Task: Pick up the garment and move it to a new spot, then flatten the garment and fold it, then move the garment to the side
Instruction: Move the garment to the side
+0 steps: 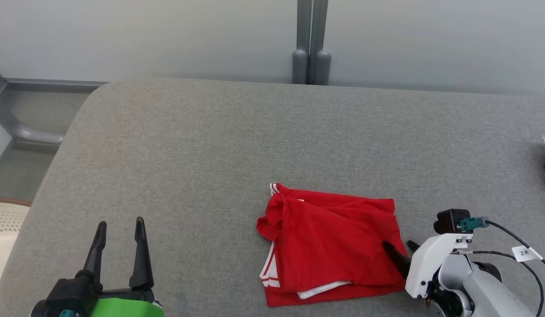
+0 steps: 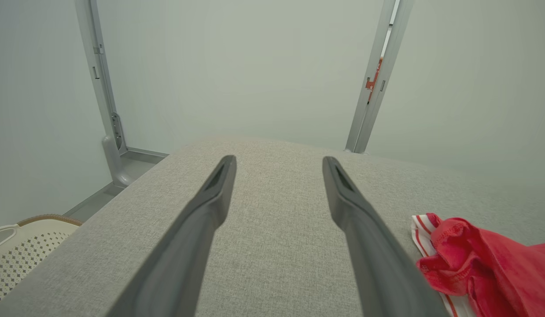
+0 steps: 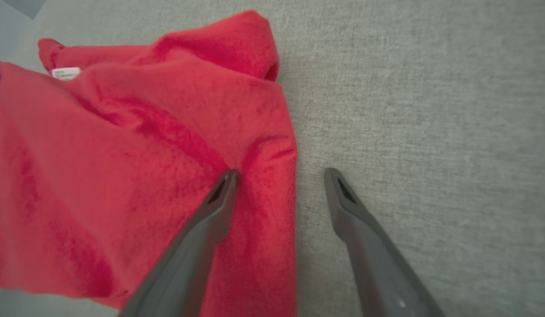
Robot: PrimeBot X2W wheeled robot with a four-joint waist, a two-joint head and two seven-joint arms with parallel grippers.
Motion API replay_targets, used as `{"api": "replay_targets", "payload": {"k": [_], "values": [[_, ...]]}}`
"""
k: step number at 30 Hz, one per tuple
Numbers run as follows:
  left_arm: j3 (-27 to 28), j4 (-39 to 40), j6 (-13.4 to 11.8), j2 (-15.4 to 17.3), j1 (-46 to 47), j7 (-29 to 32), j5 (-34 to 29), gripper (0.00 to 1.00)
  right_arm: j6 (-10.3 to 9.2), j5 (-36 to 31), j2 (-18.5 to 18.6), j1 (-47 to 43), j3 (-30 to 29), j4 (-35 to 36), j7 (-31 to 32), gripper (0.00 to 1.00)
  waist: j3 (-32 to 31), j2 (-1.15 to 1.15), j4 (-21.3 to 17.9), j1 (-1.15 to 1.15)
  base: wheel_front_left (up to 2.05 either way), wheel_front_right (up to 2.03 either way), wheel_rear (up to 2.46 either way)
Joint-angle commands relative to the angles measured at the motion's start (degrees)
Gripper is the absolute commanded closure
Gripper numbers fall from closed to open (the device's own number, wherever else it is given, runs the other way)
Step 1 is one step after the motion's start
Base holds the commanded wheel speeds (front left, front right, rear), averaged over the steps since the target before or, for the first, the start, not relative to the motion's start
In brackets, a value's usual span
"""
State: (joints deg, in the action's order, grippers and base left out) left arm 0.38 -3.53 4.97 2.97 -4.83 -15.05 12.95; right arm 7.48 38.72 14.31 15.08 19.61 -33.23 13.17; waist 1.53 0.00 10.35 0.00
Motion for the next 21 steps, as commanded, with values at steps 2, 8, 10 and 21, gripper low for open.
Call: {"api": "replay_targets", "payload": {"k": [2,8,10,21], "values": [[-0.01,-0.09,0.17,-0.06,0.77,-0.14,-0.38,0.0,0.04,1.34,-0.78,-0.12,0.39,-1.33,2.64,0.0,0.22,0.0,1.86,0.0,0.0,0.0,0.0],[-0.17,-0.4,0.02,-0.08,0.76,-0.14,-0.47,0.0,0.04,2.85,-0.85,-0.23,0.92,-1.22,2.12,0.04,0.32,0.0,2.6,0.0,0.0,0.0,0.0],[-0.12,-0.38,-0.01,-0.09,0.93,-0.14,-0.53,0.0,0.04,3.22,-0.47,0.28,1.25,-0.35,0.55,0.69,0.35,0.0,2.42,0.0,0.0,0.0,0.0],[-1.65,1.34,0.53,-0.09,2.23,-0.14,-1.17,0.0,0.02,5.06,3.84,5.27,2.69,3.8,-5.53,1.0,0.77,0.0,-1.67,0.0,0.0,0.0,0.0]]}}
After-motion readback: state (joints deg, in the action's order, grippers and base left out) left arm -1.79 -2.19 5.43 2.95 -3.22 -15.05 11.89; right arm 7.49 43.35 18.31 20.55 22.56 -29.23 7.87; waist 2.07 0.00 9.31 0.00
